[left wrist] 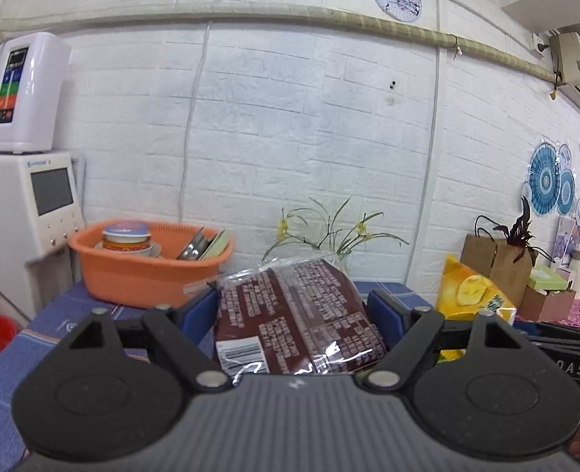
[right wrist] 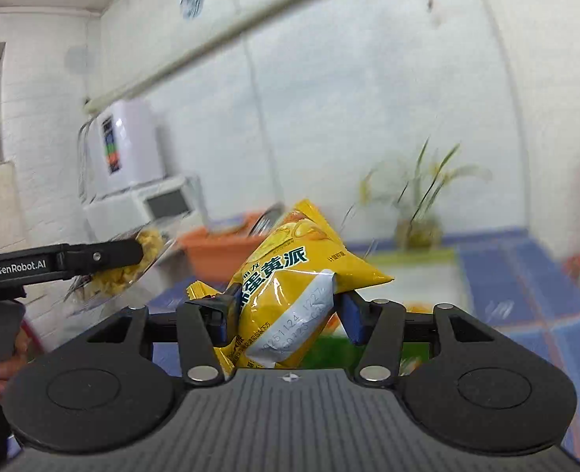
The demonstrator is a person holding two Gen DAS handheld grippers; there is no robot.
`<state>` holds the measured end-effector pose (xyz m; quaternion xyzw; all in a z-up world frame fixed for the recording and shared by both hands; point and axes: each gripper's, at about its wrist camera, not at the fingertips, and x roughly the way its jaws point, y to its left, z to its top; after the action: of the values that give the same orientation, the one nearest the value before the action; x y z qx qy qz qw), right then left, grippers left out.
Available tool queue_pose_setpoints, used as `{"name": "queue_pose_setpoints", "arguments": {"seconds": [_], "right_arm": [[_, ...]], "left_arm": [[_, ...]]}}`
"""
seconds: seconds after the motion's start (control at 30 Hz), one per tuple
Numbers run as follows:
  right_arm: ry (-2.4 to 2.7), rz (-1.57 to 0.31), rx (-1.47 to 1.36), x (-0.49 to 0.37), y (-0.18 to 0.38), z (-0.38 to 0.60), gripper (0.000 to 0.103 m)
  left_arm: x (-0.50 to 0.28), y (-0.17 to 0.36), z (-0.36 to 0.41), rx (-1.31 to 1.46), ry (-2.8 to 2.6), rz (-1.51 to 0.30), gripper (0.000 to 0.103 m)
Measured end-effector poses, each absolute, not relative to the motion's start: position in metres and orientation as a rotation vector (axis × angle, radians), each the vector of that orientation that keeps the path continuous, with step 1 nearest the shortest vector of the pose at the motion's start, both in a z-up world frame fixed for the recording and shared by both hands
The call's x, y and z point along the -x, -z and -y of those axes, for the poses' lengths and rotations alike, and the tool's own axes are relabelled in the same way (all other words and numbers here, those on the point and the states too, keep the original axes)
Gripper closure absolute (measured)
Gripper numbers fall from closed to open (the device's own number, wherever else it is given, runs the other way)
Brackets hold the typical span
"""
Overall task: Organize snacks
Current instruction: 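Release the brown pack into the green box with the left gripper while the right releases the yellow bag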
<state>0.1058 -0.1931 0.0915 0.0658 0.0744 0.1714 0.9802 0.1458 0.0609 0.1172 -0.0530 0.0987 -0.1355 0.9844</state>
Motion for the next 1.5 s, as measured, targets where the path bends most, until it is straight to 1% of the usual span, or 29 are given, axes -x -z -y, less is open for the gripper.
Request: {"name": "queue_pose_setpoints", "arguments": {"seconds": [0.13,0.27,0.4,0.57,0.73,0.77,0.8,0.83,0.87,0.9,1.03,1.13,1.23,1.37,1.5], "right_arm": [[-0.25,-0.083,-0.135,-0.115,-0.11,0.219,0.016],[-0.223,-0.088,-0.125,-0.135,-0.113,0.228,0.016],[-0.222,-0.133,-0.06,-0.162,-0.093,0.217,0.015],[-0.194,-0.219,-0.087,-0.207,-0.06,0.213,0.015],[-0.149,-0.276,-0.016,-0.237,-0.038,0.203,0.015],[-0.148,-0.275,-0.011,-0.239,-0.037,0.201,0.013],[-0.146,-0.272,-0.012,-0.243,-0.035,0.201,0.013],[-0.161,-0.278,-0.01,-0.246,-0.034,0.201,0.0],[-0.17,-0.297,-0.002,-0.25,-0.034,0.201,0.0],[-0.153,-0.311,0.013,-0.251,-0.035,0.199,0.0],[-0.1,-0.263,0.051,-0.234,-0.043,0.201,0.0],[-0.118,-0.215,-0.001,-0.208,-0.052,0.214,0.0],[-0.155,-0.189,-0.083,-0.181,-0.059,0.229,0.0],[-0.207,-0.222,-0.184,-0.157,-0.063,0.251,0.0],[-0.235,-0.294,-0.258,-0.14,-0.055,0.274,0.0]], "left_arm": [[-0.184,-0.131,-0.043,0.111,0.3,-0.178,0.022],[-0.221,-0.119,-0.024,0.124,0.304,-0.191,0.022],[-0.252,-0.093,-0.011,0.075,0.284,-0.265,0.022],[-0.276,-0.071,-0.011,0.052,0.284,-0.302,0.022],[-0.293,-0.053,-0.009,0.02,0.271,-0.311,0.022],[-0.296,-0.052,-0.01,0.026,0.279,-0.319,0.022],[-0.298,-0.049,-0.01,0.035,0.297,-0.328,0.021],[-0.301,-0.047,-0.01,0.036,0.307,-0.342,0.018],[-0.303,-0.044,-0.01,0.033,0.309,-0.35,0.01],[-0.304,-0.042,-0.01,0.029,0.302,-0.35,0.007],[-0.302,-0.048,-0.017,0.025,0.284,-0.347,0.007],[-0.294,-0.061,-0.031,0.041,0.27,-0.324,0.003],[-0.283,-0.073,-0.042,0.01,0.25,-0.313,0.002],[-0.263,-0.075,-0.057,-0.049,0.216,-0.325,0.002],[-0.244,-0.058,-0.067,-0.157,0.195,-0.381,0.0]]}}
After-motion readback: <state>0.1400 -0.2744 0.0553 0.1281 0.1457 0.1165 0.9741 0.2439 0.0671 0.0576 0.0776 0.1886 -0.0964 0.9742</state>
